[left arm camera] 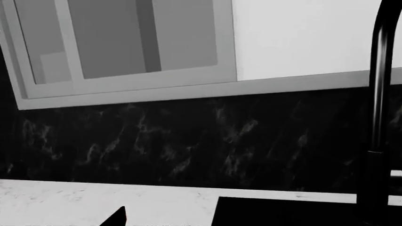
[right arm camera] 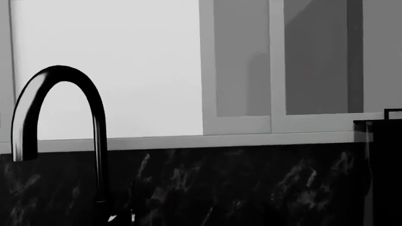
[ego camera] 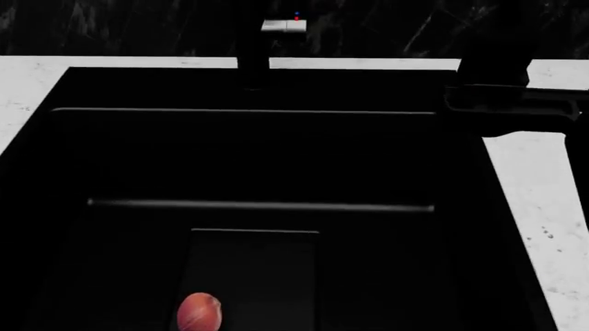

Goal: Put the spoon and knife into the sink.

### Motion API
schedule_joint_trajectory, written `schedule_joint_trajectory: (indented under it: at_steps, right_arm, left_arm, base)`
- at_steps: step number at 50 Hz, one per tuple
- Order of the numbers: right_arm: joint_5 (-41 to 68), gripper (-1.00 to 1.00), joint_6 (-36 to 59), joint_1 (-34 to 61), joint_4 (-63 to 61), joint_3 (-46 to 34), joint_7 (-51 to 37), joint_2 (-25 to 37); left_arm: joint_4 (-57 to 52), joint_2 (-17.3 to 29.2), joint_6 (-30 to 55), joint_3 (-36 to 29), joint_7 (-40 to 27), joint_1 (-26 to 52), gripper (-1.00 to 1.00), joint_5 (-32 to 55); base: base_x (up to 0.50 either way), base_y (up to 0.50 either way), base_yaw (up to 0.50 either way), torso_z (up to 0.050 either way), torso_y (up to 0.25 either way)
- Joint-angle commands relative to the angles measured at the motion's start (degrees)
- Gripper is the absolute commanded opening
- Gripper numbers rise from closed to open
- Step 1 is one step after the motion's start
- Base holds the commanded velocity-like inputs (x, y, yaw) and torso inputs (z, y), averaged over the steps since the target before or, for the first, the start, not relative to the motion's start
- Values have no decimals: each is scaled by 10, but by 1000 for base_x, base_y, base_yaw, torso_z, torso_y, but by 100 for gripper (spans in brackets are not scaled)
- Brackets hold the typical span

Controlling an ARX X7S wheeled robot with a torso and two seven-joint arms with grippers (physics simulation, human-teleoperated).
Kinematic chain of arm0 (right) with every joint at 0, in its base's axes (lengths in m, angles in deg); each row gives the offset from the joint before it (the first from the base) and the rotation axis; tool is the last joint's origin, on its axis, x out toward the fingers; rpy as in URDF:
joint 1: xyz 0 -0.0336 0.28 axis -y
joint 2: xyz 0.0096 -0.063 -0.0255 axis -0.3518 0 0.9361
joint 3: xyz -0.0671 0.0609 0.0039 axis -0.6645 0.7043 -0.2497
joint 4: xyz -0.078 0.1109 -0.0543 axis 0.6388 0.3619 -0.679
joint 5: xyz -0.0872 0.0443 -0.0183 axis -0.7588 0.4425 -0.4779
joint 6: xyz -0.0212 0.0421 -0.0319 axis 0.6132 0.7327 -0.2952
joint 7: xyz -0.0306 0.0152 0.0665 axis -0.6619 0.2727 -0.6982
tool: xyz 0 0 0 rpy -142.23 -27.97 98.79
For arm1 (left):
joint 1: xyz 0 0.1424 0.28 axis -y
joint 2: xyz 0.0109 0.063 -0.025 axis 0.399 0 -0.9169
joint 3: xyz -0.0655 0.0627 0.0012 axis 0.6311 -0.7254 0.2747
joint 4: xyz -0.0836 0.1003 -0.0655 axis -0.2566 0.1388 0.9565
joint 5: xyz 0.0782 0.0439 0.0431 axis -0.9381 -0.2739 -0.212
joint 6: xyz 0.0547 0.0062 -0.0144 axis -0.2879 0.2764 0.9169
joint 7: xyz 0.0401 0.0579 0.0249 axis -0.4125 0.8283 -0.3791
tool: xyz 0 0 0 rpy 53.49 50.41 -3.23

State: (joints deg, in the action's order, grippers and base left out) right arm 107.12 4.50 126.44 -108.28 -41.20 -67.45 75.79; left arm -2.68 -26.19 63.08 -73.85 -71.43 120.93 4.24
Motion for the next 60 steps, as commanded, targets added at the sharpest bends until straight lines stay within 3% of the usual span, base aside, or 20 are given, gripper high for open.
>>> schedule_joint_trajectory:
  at_steps: [1, 6, 10, 13, 19, 24, 30, 37, 44, 60]
  right_arm:
    - [68, 100, 30, 1, 4, 6, -74, 14]
    - [258, 100, 22, -6, 28, 5, -268, 86]
    - [388, 100, -34, -28, 19, -5, -383, 180]
    - [440, 100, -67, -61, 6, 20, -421, 215]
    - [516, 100, -158, -218, -53, 122, -470, 313]
    - [549, 100, -246, -453, -109, 318, -472, 369]
    - [599, 100, -259, -656, -140, 544, -471, 349]
    - [628, 100, -263, -792, -157, 658, -467, 321]
    - [587, 100, -239, -814, -163, 627, -438, 252]
    - [540, 100, -218, -815, -162, 565, -399, 199]
  left_arm:
    - [1, 0, -3, -2, -3, -6, 100, 0]
    - [7, 1, -6, -7, -3, -4, 100, 0]
    - [17, -2, -19, -8, -4, -12, 100, -1]
    - [23, -3, -26, -8, -5, -15, 100, -2]
    - [30, -2, -38, -7, -3, -22, 100, -1]
    - [35, 4, -43, -6, -2, -28, 100, -2]
    - [41, 7, -53, -7, -3, -34, 100, -4]
    - [42, 10, -58, -4, -4, -44, 100, -5]
    - [48, 8, -66, -6, -8, -44, 100, -7]
    - [60, 6, -74, -21, -11, -44, 100, -9]
  base:
    - [0, 0, 0, 0, 0]
    - [0, 0, 0, 0, 0]
    - [0, 0, 0, 0, 0]
    - [0, 0, 0, 0, 0]
    - [0, 0, 0, 0, 0]
    - [0, 0, 0, 0, 0]
    - [0, 0, 0, 0, 0]
    - [0, 0, 0, 0, 0]
    - [0, 0, 0, 0, 0]
    - [0, 0, 0, 0, 0]
